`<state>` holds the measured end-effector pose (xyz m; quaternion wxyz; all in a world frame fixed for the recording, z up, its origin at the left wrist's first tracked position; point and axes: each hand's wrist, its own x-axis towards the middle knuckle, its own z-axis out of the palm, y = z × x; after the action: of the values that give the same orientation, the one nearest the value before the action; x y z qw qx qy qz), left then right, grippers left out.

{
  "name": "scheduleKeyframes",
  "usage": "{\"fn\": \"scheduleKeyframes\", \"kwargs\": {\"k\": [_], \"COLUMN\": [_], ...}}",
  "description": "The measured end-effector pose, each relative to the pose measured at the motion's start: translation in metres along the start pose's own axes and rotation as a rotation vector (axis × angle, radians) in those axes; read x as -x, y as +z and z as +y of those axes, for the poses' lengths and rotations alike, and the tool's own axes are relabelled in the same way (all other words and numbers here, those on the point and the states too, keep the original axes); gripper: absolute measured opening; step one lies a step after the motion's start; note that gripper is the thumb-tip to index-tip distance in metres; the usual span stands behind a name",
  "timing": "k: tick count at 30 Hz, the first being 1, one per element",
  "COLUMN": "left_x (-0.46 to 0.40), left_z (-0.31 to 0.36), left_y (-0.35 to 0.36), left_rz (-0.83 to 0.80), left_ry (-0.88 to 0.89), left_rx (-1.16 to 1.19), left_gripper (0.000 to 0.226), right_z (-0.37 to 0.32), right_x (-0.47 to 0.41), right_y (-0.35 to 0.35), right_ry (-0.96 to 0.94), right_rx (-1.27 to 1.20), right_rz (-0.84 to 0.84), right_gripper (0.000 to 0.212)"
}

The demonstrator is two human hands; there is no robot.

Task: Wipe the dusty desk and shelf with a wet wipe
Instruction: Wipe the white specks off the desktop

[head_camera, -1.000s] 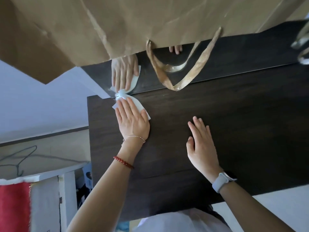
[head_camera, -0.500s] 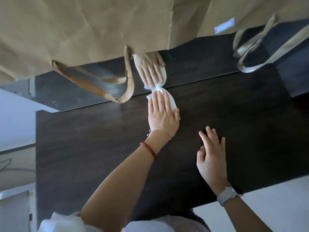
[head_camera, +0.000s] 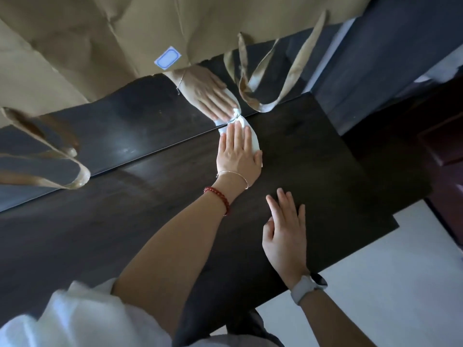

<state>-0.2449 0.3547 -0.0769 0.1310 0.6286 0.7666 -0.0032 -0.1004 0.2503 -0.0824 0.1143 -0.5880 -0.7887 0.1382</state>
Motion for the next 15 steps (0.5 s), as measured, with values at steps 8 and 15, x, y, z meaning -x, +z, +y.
{"fn": "scheduleKeyframes", "kwargs": {"k": [8, 15], "left_x": [0.075, 0.205], "left_z": [-0.003, -0.095], "left_y": [0.016, 0.025], "left_rz": [-0.025, -0.039], "left_ry": [0.242, -0.082], "left_rx": [-0.018, -0.024], "left_gripper": [0.052, 0.054], "right_z": [0.001, -0.059], "right_x": [0.015, 0.032], "right_y": [0.000, 0.012], "right_ry": [0.078, 0.069], "right_rx": [-0.036, -0.013], "right_rz": [0.074, -0.030], "right_gripper": [0.044, 0.046]}}
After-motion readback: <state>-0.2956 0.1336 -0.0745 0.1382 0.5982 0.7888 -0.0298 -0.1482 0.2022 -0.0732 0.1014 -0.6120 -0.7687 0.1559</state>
